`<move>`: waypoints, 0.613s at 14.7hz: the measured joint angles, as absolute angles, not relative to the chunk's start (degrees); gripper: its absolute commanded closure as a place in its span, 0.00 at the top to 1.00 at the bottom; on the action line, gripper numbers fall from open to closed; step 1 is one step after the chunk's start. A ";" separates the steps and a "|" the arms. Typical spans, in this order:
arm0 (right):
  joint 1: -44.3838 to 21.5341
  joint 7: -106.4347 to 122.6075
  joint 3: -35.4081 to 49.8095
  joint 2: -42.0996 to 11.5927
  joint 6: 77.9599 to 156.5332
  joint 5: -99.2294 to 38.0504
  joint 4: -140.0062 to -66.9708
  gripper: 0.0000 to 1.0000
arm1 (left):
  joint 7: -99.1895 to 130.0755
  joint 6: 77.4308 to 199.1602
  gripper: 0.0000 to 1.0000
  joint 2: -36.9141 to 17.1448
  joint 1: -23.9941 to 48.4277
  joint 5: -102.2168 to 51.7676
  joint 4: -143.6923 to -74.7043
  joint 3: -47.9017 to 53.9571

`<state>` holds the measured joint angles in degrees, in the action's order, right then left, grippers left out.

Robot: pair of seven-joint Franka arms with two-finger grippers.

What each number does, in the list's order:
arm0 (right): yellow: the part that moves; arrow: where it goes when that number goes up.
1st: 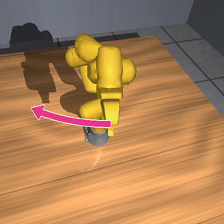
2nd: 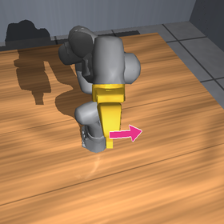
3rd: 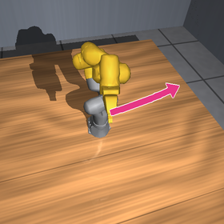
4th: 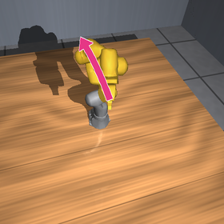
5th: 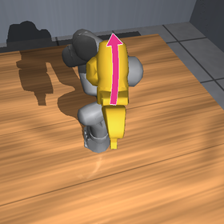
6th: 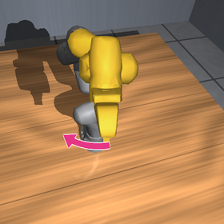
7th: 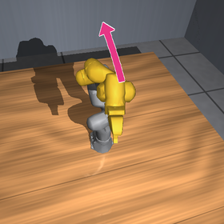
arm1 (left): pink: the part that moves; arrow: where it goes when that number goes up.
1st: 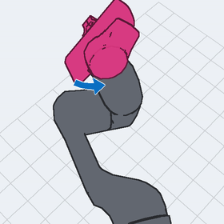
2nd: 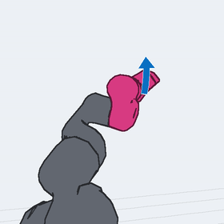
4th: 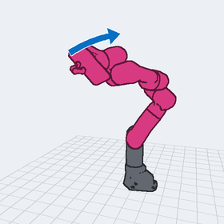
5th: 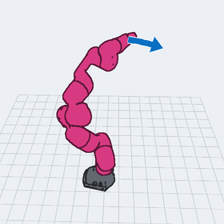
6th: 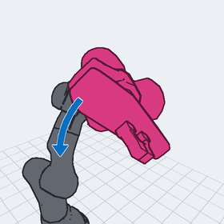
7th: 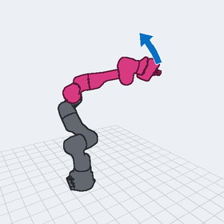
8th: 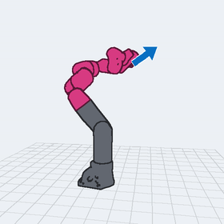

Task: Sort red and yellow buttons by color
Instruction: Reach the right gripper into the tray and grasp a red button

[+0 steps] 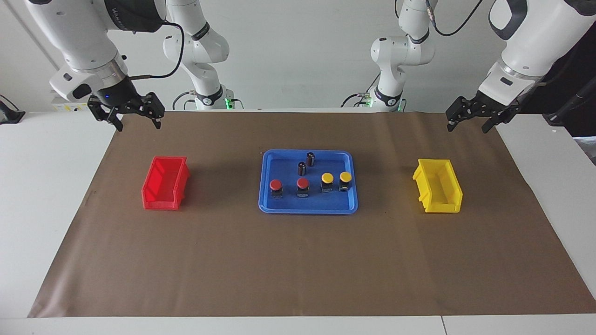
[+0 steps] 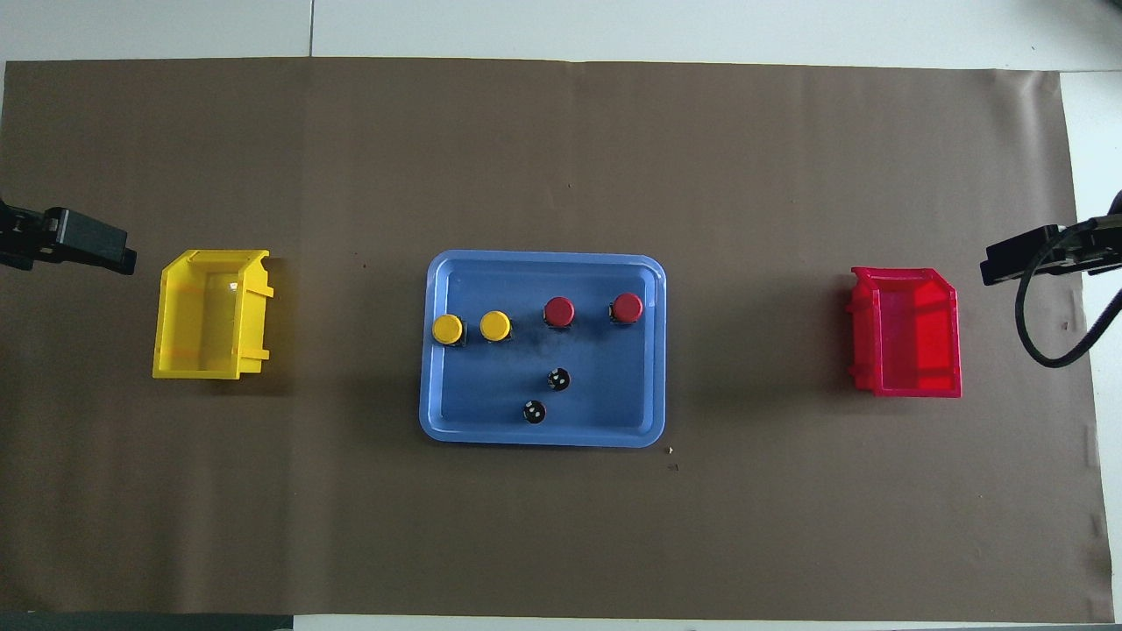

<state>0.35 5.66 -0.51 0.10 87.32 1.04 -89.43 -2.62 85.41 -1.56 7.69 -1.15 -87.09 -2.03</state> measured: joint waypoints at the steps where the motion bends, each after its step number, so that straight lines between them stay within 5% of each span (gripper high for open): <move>1: -0.44 5.15 -0.44 -0.35 86.89 0.86 -88.36 1.00 | -2.62 85.41 1.00 -1.56 7.69 -1.15 -87.09 -2.03; 6: -12.35 -10.81 0.53 -9.95 86.81 -1.46 -78.73 1.00 | -2.62 85.41 1.00 -1.56 7.69 -1.15 -87.12 -2.03; 9: -22.09 -22.92 0.87 -17.75 94.95 -1.47 -75.87 1.00 | -2.62 85.41 1.00 -1.56 7.69 -1.15 -87.14 -2.03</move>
<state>-22.09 -22.92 0.87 -17.75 94.95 -1.47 -75.87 -2.62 85.41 -1.56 7.69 -1.15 -87.14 -2.03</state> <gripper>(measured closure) 0.000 0.000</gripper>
